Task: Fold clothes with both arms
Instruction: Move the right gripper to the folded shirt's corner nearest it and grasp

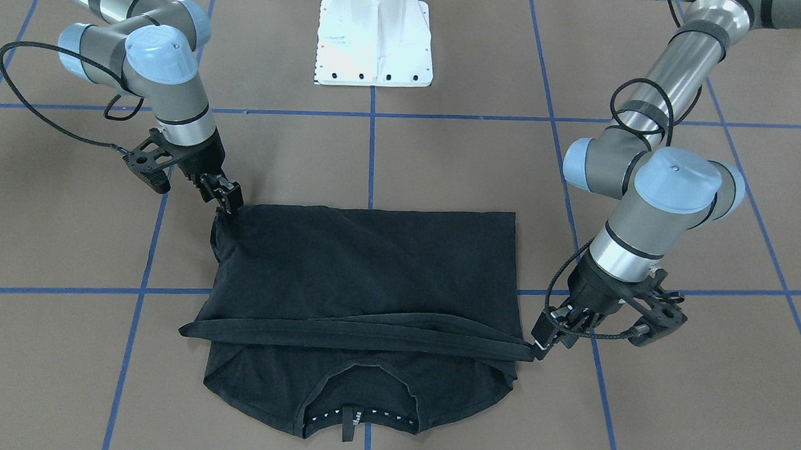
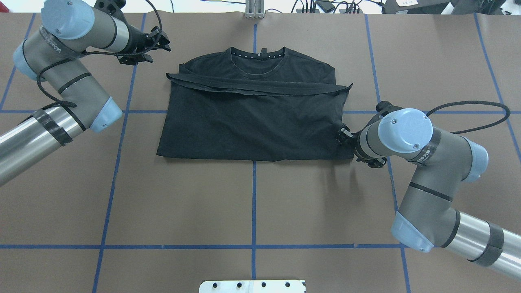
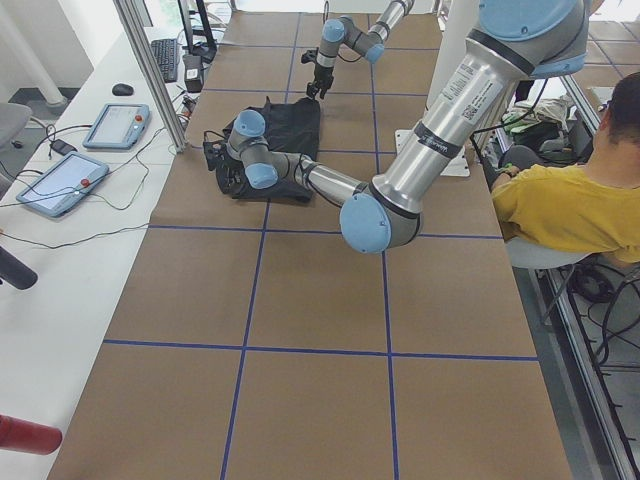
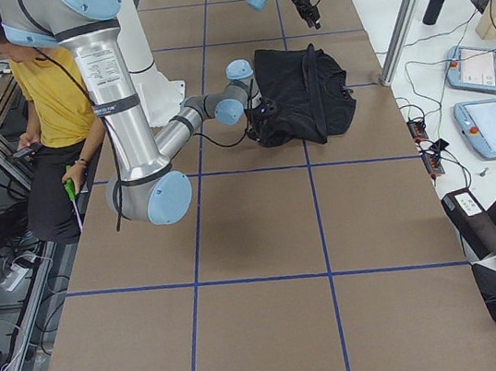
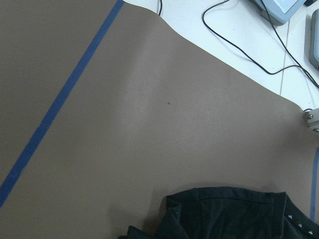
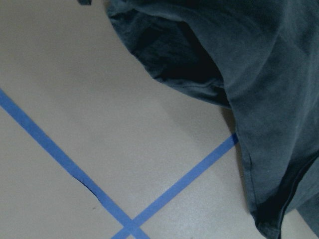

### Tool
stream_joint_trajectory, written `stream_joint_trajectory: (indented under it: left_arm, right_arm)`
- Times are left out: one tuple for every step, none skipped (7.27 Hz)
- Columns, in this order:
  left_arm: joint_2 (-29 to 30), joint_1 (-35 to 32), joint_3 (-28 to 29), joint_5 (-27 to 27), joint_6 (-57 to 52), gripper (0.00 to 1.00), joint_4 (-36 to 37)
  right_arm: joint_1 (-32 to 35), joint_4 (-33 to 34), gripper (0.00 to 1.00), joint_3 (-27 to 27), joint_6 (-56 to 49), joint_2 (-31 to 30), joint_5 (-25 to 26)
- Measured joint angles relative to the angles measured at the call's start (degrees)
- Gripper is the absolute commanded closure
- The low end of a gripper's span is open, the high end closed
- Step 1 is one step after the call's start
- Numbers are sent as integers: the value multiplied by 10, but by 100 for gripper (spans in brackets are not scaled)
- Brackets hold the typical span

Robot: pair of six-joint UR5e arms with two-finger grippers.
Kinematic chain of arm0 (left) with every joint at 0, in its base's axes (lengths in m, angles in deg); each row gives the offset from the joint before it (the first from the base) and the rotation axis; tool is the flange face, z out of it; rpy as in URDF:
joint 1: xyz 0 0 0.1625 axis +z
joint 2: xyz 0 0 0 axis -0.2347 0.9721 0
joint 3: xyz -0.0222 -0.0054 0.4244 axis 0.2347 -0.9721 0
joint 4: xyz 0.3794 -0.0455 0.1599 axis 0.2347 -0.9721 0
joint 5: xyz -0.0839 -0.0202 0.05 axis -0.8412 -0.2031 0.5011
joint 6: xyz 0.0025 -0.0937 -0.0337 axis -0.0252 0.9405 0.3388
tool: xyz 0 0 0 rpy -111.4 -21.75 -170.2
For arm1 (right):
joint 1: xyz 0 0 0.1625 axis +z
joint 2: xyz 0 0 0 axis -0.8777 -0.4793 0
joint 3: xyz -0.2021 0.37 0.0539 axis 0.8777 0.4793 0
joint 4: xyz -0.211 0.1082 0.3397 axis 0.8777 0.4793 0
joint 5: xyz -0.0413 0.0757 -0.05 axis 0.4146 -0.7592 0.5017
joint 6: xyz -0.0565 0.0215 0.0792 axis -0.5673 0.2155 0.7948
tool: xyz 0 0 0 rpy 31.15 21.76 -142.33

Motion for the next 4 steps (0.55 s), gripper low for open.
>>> stream_joint_trajectory:
  left_arm:
    - [0,-1,-1,0,0,31,0]
    - [-1,-2,-2,1,0,31,1]
    - [-1,-2,-3,1,0,31,1]
    - [-2,-3,-4,1,0,31,1]
  right_arm:
    - [-4,0,55,4,-1,2,3]
    - [-6,0,88,10,-3,5,4]
    - [-7,0,100,15,-3,7,5]
    - [-7,0,100,18,-4,8,5]
